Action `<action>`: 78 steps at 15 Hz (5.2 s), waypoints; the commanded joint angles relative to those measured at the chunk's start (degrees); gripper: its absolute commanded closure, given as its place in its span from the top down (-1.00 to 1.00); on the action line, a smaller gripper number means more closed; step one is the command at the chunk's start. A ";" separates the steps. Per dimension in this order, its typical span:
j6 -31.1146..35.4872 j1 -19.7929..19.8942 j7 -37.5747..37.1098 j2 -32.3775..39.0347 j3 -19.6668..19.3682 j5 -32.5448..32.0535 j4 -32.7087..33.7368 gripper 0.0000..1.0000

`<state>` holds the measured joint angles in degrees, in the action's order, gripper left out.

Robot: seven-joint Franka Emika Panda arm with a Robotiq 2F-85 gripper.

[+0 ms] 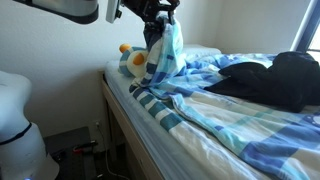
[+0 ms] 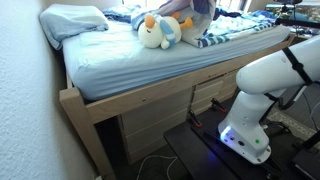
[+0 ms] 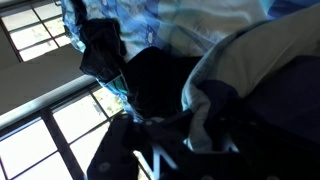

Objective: Uncover the plushy, put it at the head of the bed, and then cover the blanket

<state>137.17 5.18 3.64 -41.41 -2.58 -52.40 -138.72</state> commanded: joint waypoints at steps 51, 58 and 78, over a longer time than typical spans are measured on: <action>1.92 9.52 -19.62 34.36 -8.18 -6.32 34.55 -0.94; 1.67 10.71 -18.90 34.59 -11.31 -5.16 31.01 -0.94; -7.70 5.41 -12.03 16.80 -5.70 1.45 20.14 1.00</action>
<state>132.08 11.82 -11.35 -19.50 -9.60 -53.43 -114.43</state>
